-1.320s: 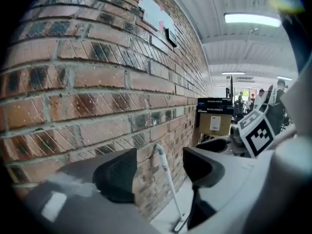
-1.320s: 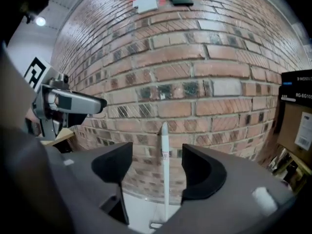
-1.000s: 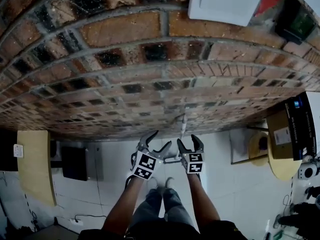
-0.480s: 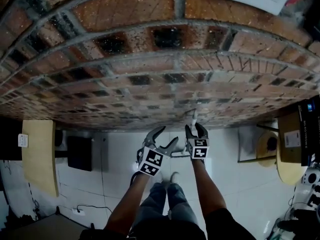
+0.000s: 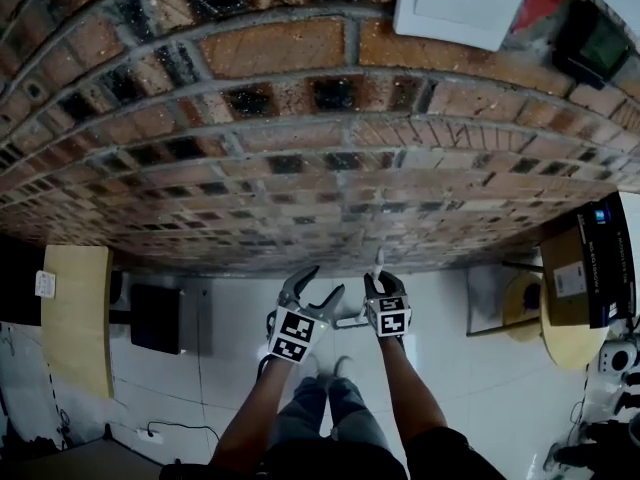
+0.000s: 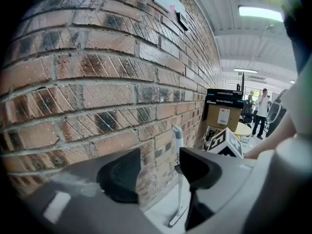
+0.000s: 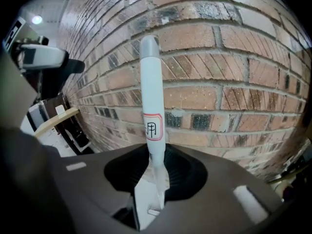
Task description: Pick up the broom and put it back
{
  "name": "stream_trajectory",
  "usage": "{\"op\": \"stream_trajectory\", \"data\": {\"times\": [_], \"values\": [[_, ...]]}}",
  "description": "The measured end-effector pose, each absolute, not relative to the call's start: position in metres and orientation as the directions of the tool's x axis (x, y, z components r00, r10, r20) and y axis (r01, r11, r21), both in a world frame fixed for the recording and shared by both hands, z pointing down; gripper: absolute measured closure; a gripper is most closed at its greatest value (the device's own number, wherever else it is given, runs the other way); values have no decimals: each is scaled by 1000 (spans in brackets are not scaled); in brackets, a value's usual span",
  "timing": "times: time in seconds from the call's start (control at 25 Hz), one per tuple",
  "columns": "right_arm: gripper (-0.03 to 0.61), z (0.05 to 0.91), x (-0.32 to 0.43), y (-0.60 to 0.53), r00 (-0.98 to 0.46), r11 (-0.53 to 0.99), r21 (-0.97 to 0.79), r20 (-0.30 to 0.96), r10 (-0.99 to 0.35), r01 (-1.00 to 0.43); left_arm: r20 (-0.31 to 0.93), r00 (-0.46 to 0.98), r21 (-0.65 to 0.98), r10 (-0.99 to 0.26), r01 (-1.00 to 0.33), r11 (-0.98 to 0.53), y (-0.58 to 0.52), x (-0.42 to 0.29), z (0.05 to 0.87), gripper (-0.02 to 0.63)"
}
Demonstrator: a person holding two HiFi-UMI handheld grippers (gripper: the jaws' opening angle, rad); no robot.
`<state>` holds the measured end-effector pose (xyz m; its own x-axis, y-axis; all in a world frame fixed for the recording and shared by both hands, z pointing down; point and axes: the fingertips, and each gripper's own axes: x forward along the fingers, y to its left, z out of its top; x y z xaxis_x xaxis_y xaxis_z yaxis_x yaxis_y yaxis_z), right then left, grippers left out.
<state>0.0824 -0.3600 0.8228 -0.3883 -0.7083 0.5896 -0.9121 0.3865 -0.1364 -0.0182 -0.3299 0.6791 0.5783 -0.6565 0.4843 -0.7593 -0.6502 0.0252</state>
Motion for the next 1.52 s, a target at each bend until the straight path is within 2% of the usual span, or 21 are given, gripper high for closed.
{"op": "stream_trajectory", "data": {"times": [0.36, 0.52, 0.88, 1.28, 1.52], "values": [[479, 786, 95, -296, -340, 346, -106, 586, -736, -932, 413, 586, 38, -697, -776, -630, -302, -26, 637, 353], [479, 754, 99, -287, -321, 325, -92, 544, -775, -941, 371, 575, 30, -729, -792, -609, -297, -37, 611, 353], [479, 609, 112, -298, -265, 247, -99, 298, -917, -964, 168, 519, 17, -838, -852, -524, -293, -69, 509, 353], [477, 473, 91, -291, -286, 287, 4, 73, -956, -958, 20, 400, 17, -916, -916, -400, -285, -111, 429, 353], [477, 411, 86, -279, -287, 285, 51, -30, -958, -957, -26, 313, -52, -950, -949, -311, -281, -132, 402, 353]]}}
